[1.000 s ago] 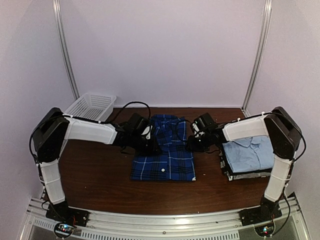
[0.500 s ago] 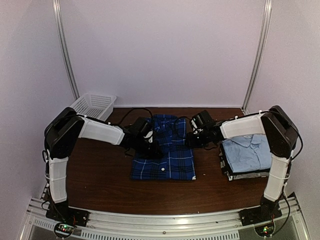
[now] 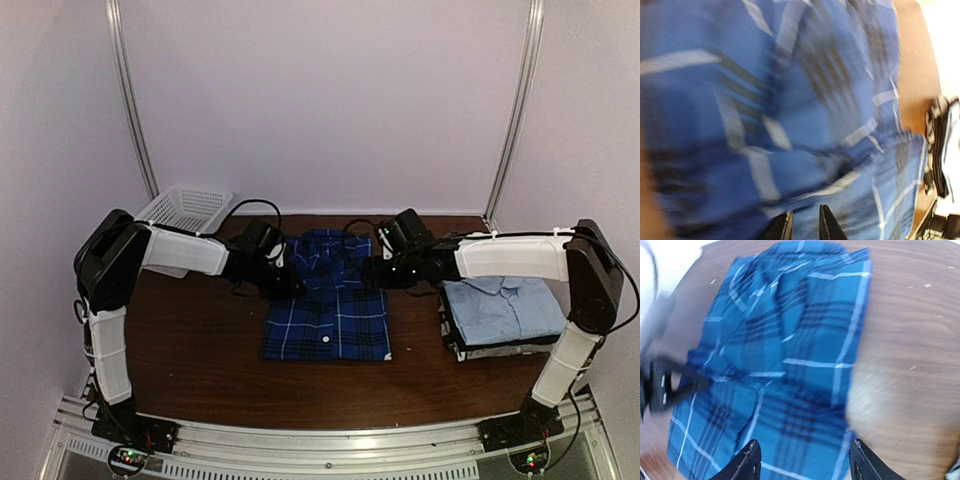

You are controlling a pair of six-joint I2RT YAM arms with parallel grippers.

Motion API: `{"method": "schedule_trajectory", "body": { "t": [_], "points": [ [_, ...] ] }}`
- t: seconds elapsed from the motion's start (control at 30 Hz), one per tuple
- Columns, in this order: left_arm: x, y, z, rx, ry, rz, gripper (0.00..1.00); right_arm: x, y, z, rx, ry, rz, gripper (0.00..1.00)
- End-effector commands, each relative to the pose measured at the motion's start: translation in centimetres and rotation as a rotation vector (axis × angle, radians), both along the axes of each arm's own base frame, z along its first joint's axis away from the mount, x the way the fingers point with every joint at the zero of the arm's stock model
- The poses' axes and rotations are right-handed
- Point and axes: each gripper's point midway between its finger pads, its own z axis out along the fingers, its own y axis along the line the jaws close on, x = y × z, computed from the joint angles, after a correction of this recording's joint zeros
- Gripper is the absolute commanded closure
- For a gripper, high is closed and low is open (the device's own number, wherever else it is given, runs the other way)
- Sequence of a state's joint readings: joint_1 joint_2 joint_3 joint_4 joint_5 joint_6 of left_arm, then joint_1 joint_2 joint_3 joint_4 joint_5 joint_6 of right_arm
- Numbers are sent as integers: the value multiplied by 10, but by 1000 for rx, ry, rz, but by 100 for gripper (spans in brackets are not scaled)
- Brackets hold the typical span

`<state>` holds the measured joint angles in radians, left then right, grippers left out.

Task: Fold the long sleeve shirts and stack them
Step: Smooth out the 2/3-rectangle-folded shirt at the center of the board.

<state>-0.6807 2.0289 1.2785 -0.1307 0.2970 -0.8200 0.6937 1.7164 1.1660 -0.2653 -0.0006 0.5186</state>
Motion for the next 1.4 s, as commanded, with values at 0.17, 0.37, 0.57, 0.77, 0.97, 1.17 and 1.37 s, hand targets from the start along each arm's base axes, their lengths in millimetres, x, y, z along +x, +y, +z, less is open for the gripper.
{"method": "schedule_trajectory", "body": {
  "t": [0.17,0.37,0.57,0.77,0.97,1.17,1.37],
  "points": [
    [36,60,-2,0,-42,36,80,-50,89,-18,46,65,163,39],
    [35,72,-15,8,-13,34,81,-72,116,-47,-13,108,209,38],
    [34,75,-13,8,-3,39,81,-92,109,-75,-127,133,214,38],
    [34,75,-1,-3,-13,44,81,-103,101,-98,-204,166,221,36],
    [23,87,18,30,-37,53,81,-100,94,-58,-179,110,196,36],
    [-13,104,24,28,-14,73,80,-122,91,-40,-150,128,196,45],
    [-56,104,19,14,26,43,80,-153,110,-57,-118,195,232,64]
  ]
}}
